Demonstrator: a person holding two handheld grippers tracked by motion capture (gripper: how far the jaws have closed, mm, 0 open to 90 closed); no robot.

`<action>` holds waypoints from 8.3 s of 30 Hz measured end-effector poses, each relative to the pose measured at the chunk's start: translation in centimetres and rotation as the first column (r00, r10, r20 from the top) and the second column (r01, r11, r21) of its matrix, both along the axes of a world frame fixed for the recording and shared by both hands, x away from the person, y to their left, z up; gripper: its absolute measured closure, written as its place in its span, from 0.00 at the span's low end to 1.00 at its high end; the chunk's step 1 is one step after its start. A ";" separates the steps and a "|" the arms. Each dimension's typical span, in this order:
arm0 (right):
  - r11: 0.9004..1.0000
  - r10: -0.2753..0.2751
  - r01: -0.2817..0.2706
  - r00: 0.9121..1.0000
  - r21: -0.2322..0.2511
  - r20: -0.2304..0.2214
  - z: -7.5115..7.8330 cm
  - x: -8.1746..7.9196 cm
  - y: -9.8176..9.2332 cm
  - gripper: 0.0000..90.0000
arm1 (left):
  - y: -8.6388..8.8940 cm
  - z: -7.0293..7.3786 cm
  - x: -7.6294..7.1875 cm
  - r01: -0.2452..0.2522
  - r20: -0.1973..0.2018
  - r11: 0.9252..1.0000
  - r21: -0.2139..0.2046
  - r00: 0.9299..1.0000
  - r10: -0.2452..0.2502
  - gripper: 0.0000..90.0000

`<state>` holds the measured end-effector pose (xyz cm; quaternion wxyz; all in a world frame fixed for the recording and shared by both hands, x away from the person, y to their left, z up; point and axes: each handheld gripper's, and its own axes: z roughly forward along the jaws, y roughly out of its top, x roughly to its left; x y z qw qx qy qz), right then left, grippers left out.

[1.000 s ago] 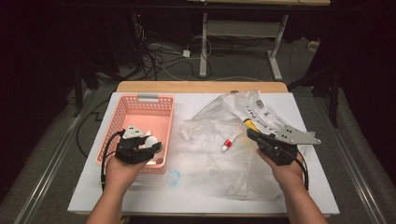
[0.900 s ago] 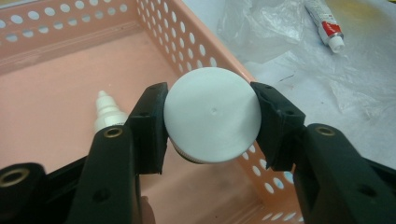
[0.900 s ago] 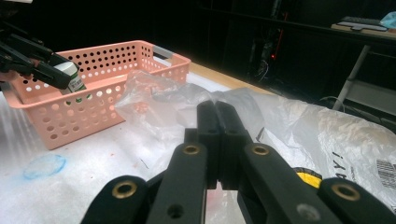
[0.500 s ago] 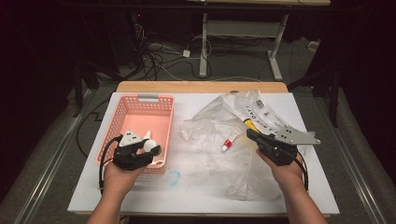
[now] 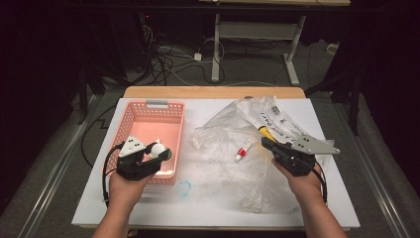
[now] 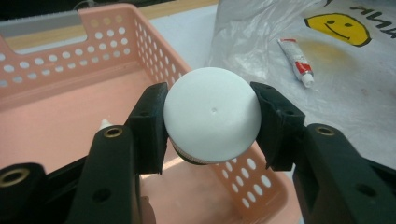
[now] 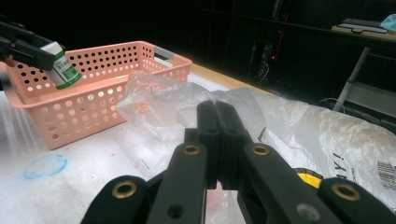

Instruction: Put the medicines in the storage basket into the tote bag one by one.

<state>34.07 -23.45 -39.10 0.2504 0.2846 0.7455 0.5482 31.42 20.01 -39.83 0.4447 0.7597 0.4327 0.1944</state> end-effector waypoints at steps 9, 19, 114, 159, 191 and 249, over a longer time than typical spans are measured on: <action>1.000 -0.001 0.001 1.000 0.001 0.001 0.0 0.0 0.0 1.00 | -1.1 0.5 -0.5 0.037 0.032 0.999 -0.034 0.999 -0.036 0.54; 1.000 -0.002 0.002 1.000 -0.003 0.004 0.1 0.0 0.0 1.00 | -3.3 0.8 -1.3 0.101 0.060 0.995 -0.019 0.993 -0.100 0.54; 1.000 -0.006 0.006 1.000 0.006 0.002 0.0 0.0 -0.3 1.00 | -24.3 -5.9 6.4 0.338 -0.014 0.940 0.041 0.941 -0.338 0.54; 1.000 -0.008 0.008 1.000 0.005 -0.003 0.0 0.0 -0.4 1.00 | -21.3 -5.6 4.4 0.394 -0.090 0.919 -0.010 0.915 -0.394 0.25; 1.000 -0.017 0.017 1.000 0.002 -0.003 0.0 -0.1 -0.3 1.00 | -10.2 -2.0 0.0 0.286 -0.042 0.958 0.020 0.958 -0.285 0.00; 1.000 -0.017 0.017 1.000 0.002 -0.008 -0.2 0.0 -0.5 1.00 | 1.4 0.3 6.6 -0.060 -0.134 0.995 0.080 0.988 0.071 0.00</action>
